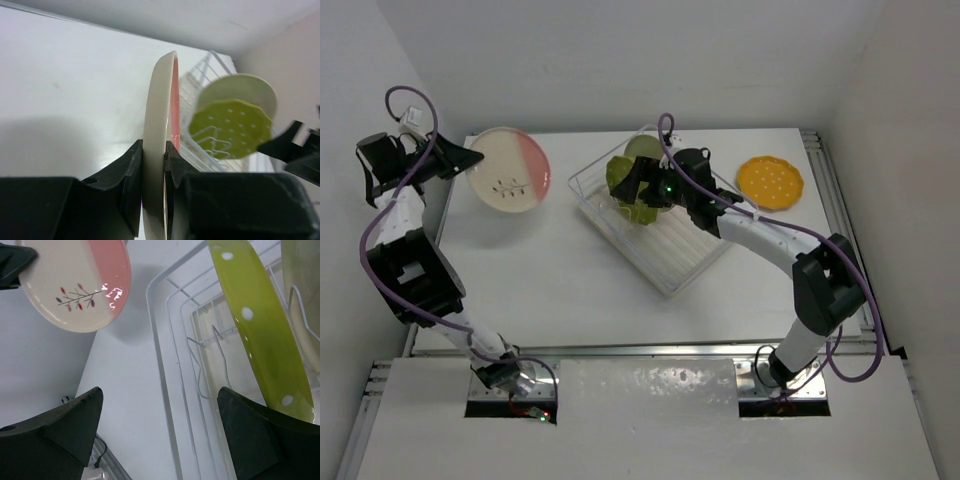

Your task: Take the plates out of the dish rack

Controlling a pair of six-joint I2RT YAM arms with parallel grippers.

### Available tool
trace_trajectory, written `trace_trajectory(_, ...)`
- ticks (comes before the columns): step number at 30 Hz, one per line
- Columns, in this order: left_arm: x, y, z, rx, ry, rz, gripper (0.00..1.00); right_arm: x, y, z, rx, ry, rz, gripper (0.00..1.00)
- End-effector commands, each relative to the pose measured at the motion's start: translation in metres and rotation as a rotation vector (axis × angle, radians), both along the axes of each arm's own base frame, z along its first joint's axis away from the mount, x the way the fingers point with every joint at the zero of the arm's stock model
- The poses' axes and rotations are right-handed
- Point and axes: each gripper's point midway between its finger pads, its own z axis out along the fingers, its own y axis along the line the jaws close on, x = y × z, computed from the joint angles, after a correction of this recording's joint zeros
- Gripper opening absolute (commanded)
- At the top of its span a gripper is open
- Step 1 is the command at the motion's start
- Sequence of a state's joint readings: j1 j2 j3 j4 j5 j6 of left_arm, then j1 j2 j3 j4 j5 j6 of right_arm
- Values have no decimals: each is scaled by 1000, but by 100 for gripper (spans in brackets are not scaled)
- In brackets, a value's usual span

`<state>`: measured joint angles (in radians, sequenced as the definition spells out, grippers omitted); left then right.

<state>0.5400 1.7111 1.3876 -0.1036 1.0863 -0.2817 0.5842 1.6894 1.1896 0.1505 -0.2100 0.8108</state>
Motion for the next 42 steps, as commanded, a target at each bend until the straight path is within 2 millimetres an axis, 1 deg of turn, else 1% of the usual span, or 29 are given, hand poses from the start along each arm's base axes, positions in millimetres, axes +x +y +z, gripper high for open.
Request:
trace_trajectory(1, 11, 20, 7, 49, -82, 42, 0, 5, 3, 41, 20, -116, 37, 94)
trace_trajectory(3, 13, 24, -20, 30, -28, 60, 0, 6, 3, 44, 15, -131, 41, 94)
trace_trajectory(8, 14, 28, -63, 20, 29, 89, 0, 8, 4, 53, 11, -149, 40, 94)
trace_trajectory(9, 13, 28, -75, 4, 54, 87, 0, 9, 3, 53, 10, -148, 37, 95)
trace_trajectory(13, 14, 33, -99, -31, 96, 114, 0, 9, 2, 53, 8, -142, 30, 94)
trace_trajectory(15, 13, 38, -108, -48, 106, 138, 0, 9, 2, 53, 7, -137, 30, 94)
trace_trajectory(16, 14, 39, -115, -63, 124, 139, 0, 9, 2, 54, 8, -138, 30, 94)
trace_trajectory(20, 9, 35, -132, -92, 162, 132, 0, 10, 2, 56, 3, -142, 26, 94)
trace_trajectory(22, 8, 36, -137, -94, 169, 139, 0, 11, 1, 56, 2, -142, 18, 95)
trace_trajectory(24, 7, 42, -142, -90, 174, 160, 0, 10, 0, 57, 3, -140, 16, 95)
trace_trajectory(25, 8, 45, -150, -89, 191, 177, 0, 10, 0, 57, 4, -142, 15, 95)
trace_trajectory(26, 9, 48, -153, -92, 204, 185, 0, 10, 0, 56, 2, -139, 16, 95)
trace_trajectory(27, 8, 51, -162, -104, 231, 193, 0, 10, 0, 59, 5, -143, 15, 95)
trace_trajectory(28, 8, 53, -169, -104, 252, 197, 1, 10, 0, 60, 6, -144, 15, 95)
trace_trajectory(29, 6, 53, -176, -117, 285, 194, 5, 9, -1, 62, 5, -149, 16, 95)
trace_trajectory(30, 4, 53, -179, -116, 288, 190, 9, 9, -1, 63, 6, -151, 15, 95)
trace_trajectory(31, 2, 51, -181, -120, 293, 185, 17, 9, -2, 64, 4, -154, 14, 95)
trace_trajectory(34, -6, 47, -196, -127, 328, 187, 32, 9, -5, 67, 2, -163, -2, 95)
trace_trajectory(36, -7, 50, -203, -117, 342, 201, 34, 9, -7, 69, 3, -169, -9, 95)
trace_trajectory(37, -6, 55, -208, -104, 356, 227, 33, 9, -7, 69, 2, -169, -11, 95)
trace_trajectory(38, -7, 57, -213, -105, 372, 238, 32, 9, -8, 69, 2, -170, -14, 95)
trace_trajectory(39, -5, 62, -215, -93, 378, 258, 27, 8, -8, 72, 4, -176, -15, 95)
trace_trajectory(42, -6, 67, -221, -79, 402, 280, 28, 8, -11, 73, -5, -181, -20, 95)
